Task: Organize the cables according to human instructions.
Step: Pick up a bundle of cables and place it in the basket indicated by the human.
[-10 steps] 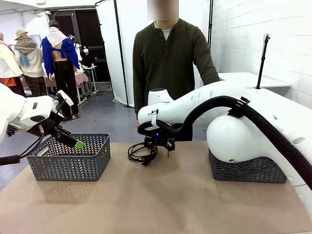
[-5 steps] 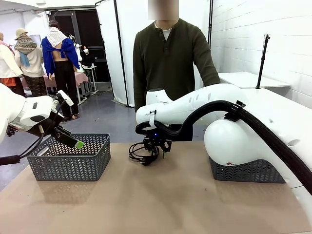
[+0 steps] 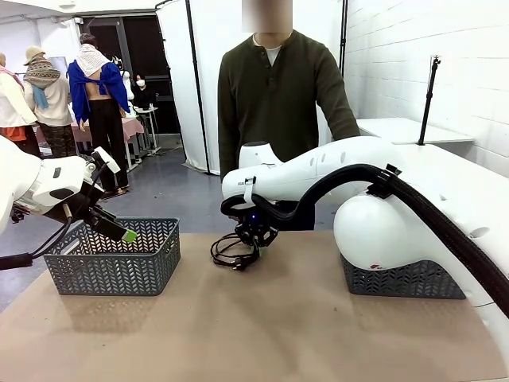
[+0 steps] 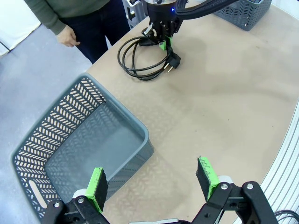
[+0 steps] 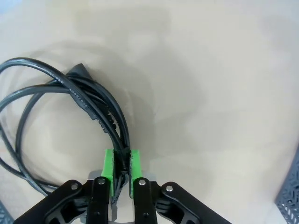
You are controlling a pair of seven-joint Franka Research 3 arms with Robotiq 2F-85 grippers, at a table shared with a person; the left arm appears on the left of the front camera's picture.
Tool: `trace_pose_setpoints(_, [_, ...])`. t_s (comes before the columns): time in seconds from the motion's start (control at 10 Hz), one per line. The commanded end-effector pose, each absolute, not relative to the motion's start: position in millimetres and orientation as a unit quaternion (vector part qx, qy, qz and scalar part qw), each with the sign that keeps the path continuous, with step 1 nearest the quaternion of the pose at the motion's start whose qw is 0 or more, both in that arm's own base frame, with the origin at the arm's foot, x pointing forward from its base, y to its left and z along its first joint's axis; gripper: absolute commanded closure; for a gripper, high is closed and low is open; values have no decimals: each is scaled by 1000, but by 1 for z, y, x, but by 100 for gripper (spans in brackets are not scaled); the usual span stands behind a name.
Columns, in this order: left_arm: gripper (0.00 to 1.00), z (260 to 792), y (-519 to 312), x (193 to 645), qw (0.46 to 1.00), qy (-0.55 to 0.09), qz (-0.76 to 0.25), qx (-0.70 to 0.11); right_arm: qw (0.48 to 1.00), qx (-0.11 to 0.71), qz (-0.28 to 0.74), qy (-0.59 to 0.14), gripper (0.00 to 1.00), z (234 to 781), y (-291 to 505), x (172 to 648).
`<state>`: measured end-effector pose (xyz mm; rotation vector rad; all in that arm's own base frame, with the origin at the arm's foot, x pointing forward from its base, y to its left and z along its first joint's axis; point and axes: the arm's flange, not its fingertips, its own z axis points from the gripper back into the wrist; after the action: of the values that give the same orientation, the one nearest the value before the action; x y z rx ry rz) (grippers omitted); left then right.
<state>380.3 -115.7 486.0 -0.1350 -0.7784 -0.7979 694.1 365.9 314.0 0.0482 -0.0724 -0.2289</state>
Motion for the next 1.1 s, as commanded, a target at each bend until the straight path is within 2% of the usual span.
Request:
trace_pose_setpoints(0.0, [0,485,-115,381,849,-370,-371,-68,992,27,-122,-25,100,317,366,704])
trace_pose_setpoints(0.3, [0,485,-115,381,849,-370,-371,-68,991,17,-125,-37,100,328,359,708])
trace_pose_setpoints(0.5, [0,485,-115,381,849,-370,-371,-68,995,31,-95,-20,100,355,349,709])
trace_pose_setpoints(0.8, [0,485,-115,381,849,-370,-371,-68,998,66,-1,9,100,419,330,703])
trace_pose_setpoints(1.0, [0,485,-115,381,849,-370,-371,-68,990,73,120,19,100,455,320,689])
